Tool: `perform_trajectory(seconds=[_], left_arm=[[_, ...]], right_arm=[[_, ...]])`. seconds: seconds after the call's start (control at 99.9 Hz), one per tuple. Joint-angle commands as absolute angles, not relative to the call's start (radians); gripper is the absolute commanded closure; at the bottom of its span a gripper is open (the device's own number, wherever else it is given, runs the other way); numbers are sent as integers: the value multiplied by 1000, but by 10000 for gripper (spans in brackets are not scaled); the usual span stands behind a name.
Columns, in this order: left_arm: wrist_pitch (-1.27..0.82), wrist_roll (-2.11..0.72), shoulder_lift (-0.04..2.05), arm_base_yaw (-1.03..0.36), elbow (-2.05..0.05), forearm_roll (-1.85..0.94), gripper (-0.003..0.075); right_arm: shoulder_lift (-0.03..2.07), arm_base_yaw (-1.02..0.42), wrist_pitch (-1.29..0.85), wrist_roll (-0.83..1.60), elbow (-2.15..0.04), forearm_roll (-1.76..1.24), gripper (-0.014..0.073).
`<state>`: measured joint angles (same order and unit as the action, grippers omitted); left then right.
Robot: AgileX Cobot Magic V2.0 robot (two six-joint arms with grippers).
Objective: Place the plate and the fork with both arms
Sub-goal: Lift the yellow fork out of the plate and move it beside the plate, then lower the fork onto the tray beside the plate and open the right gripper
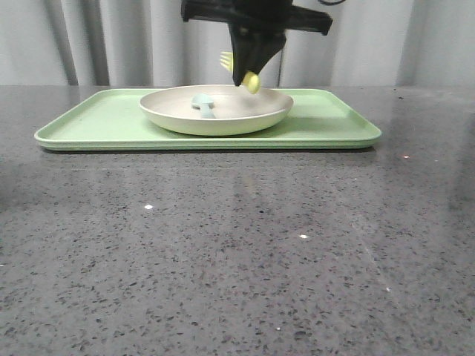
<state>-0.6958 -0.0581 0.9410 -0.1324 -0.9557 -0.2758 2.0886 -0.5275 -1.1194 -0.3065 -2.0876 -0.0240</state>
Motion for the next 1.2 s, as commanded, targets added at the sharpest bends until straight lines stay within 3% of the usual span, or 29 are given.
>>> perform_trajectory(seconds=[0.0, 0.511, 1.192], left_arm=[[-623, -46, 928, -131, -981, -299, 438], [-604, -46, 928, -131, -981, -299, 438], [-602, -46, 928, -131, -981, -299, 438]], right_arm=[[2002, -506, -1142, -309, -2114, -18, 578], [1966, -347, -1325, -309, -2108, 41, 579], [1989, -333, -1192, -260, -1963, -80, 576]])
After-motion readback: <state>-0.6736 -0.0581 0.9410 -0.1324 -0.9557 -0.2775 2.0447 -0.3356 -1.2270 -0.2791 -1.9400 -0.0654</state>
